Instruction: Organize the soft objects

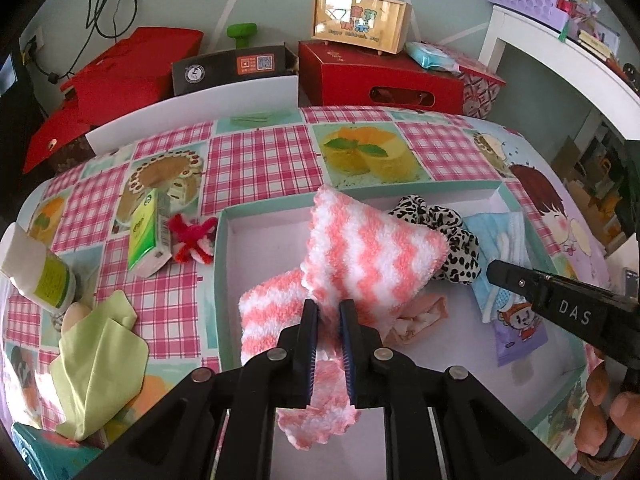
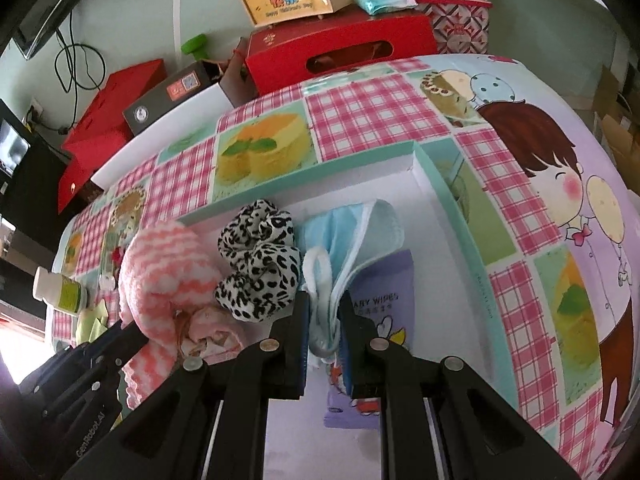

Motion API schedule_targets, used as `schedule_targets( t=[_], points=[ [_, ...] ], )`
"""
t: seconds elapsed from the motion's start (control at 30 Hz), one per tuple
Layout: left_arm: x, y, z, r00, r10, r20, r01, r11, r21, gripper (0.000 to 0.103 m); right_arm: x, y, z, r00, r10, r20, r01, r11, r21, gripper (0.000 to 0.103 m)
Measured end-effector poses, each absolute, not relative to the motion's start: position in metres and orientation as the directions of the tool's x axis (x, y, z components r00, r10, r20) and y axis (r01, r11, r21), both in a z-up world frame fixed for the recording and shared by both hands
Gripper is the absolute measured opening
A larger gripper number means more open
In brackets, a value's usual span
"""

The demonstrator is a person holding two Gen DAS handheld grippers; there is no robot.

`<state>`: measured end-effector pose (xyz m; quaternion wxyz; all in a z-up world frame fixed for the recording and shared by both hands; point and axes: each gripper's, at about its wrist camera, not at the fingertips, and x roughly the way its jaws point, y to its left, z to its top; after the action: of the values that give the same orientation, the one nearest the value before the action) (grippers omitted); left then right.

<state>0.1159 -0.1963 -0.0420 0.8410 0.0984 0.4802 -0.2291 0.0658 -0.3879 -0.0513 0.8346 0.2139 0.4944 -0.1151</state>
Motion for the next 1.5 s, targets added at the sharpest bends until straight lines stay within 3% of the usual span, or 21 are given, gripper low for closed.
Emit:
schedule_targets(
  t=[0.37, 0.53, 0.7, 0.83, 1.03, 1.37, 1.43, 1.5],
  points=[
    [0.112, -0.196, -0.031, 0.424, -0.302, -0.854, 0.498, 0.865, -0.059, 0.017, 0.066, -0.379, -0.046, 0.454, -0.01, -0.891, 0.397, 0.897, 0.193, 0.016],
    [0.11, -0.192, -0.02, 0.443, -0.303, -0.844, 0.496, 0.867, -0.051, 0.02, 0.063, -0.376, -0.038, 0.455, -0.033, -0.89, 0.394, 0.904, 0.167, 0.027],
    [0.11, -0.182, -0.007, 0.467, -0.31, -0.828, 0.482, 0.874, -0.056, 0.042, 0.061, -0.372, -0.03, 0.456, -0.051, -0.888, 0.39, 0.909, 0.148, 0.036],
    [0.113, -0.173, 0.0, 0.489, -0.301, -0.819, 0.459, 0.887, -0.051, 0.047, 0.06, -0.369, -0.026, 0.439, -0.07, -0.896, 0.396, 0.91, 0.122, 0.043],
    [0.127, -0.148, 0.004, 0.514, -0.259, -0.818, 0.372, 0.926, -0.06, 0.056, 0.059, -0.365, -0.03, 0.383, -0.078, -0.92, 0.407, 0.909, 0.092, 0.045],
    [0.155, -0.103, -0.007, 0.543, -0.042, -0.839, 0.182, 0.981, 0.069, 0.069, 0.063, -0.343, -0.03, 0.355, -0.102, -0.929, 0.36, 0.932, 0.035, 0.061],
    [0.158, -0.098, -0.01, 0.538, -0.024, -0.843, 0.167, 0.983, 0.078, 0.078, 0.064, -0.339, -0.029, 0.356, -0.103, -0.929, 0.354, 0.935, 0.032, 0.068],
    [0.159, -0.095, -0.012, 0.536, -0.007, -0.844, 0.156, 0.983, 0.092, 0.094, 0.064, -0.337, -0.028, 0.361, -0.109, -0.926, 0.35, 0.936, 0.026, 0.076]
  ],
)
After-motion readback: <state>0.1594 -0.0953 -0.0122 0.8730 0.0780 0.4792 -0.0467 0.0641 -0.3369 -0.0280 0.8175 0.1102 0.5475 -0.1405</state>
